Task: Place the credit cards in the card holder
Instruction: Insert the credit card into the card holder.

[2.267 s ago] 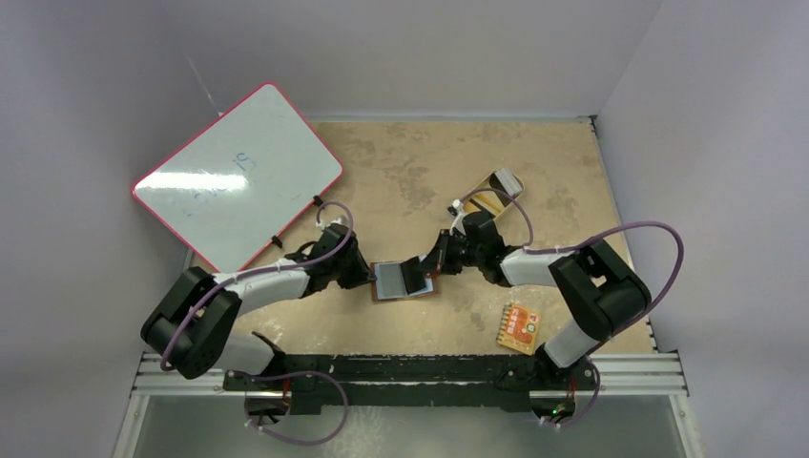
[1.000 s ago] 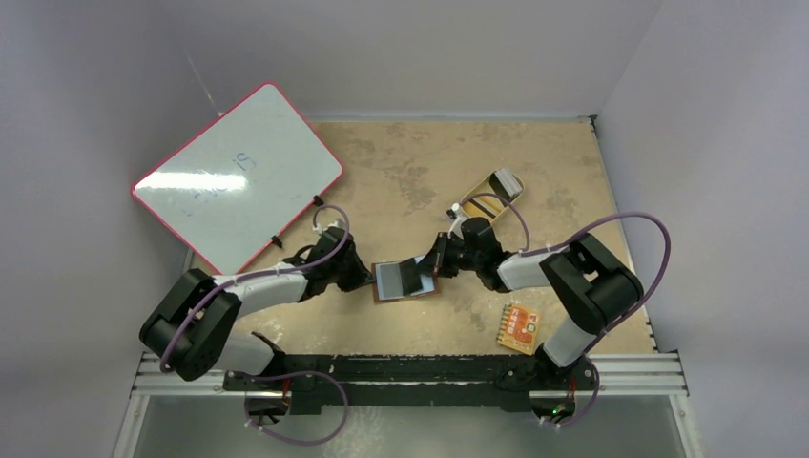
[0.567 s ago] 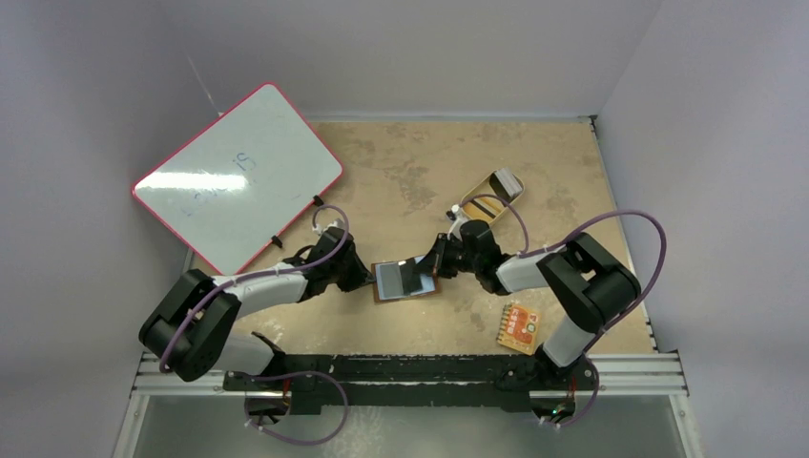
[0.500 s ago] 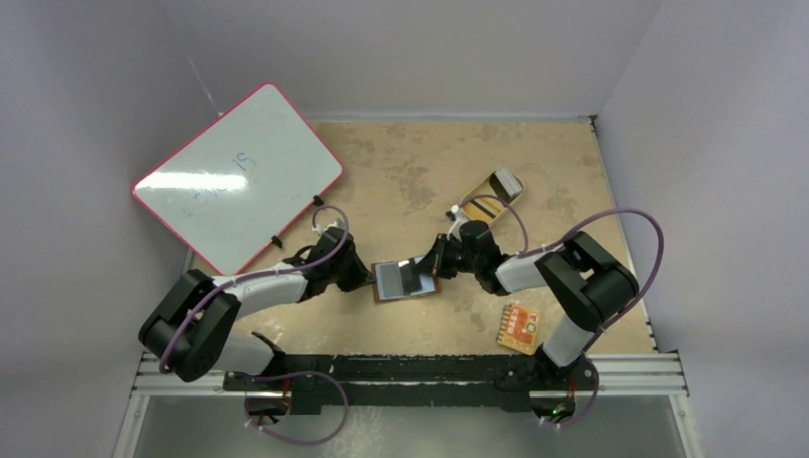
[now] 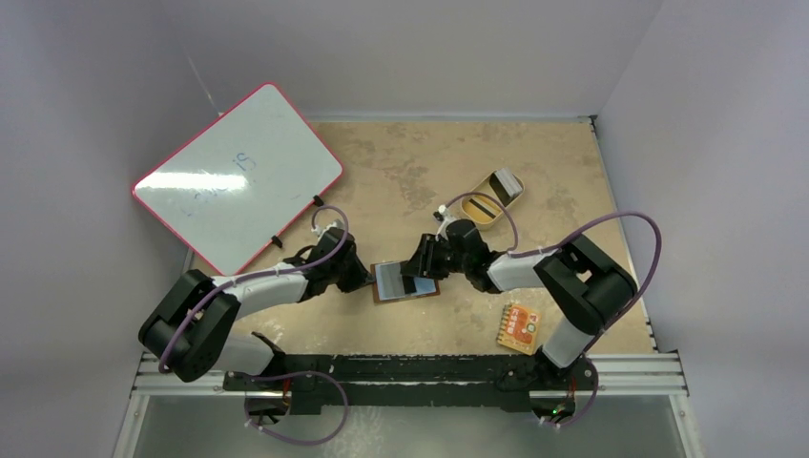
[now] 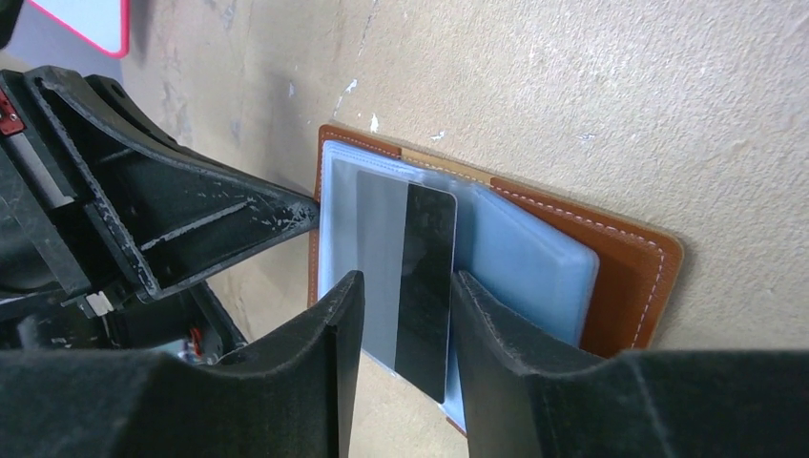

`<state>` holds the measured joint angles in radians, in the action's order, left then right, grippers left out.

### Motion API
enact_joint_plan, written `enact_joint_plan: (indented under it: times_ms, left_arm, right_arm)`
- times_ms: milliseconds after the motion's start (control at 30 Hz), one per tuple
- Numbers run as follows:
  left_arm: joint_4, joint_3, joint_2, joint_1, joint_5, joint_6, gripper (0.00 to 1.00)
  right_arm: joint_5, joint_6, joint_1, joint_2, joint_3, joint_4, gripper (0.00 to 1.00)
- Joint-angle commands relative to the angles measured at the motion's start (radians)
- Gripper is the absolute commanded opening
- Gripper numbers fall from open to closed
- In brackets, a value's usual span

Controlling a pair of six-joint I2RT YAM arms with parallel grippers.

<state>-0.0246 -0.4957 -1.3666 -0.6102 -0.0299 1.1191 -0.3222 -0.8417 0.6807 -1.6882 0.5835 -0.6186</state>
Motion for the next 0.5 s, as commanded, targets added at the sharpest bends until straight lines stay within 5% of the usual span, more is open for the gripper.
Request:
enact_joint_plan:
  times_ms: [0, 467]
  left_arm:
    - [-0.02, -0.036, 0.003, -0.004, 0.042, 0.012, 0.0]
    - [0.002, -0.049, 0.002, -0.005, 0.045, 0.011, 0.0]
  right_arm:
    - [0.07, 0.073, 0.006, 0.046, 0.035, 0.151, 0.43]
    - [-0.018, 0.007, 0.041, 0.009, 0.097, 0.113, 0.5]
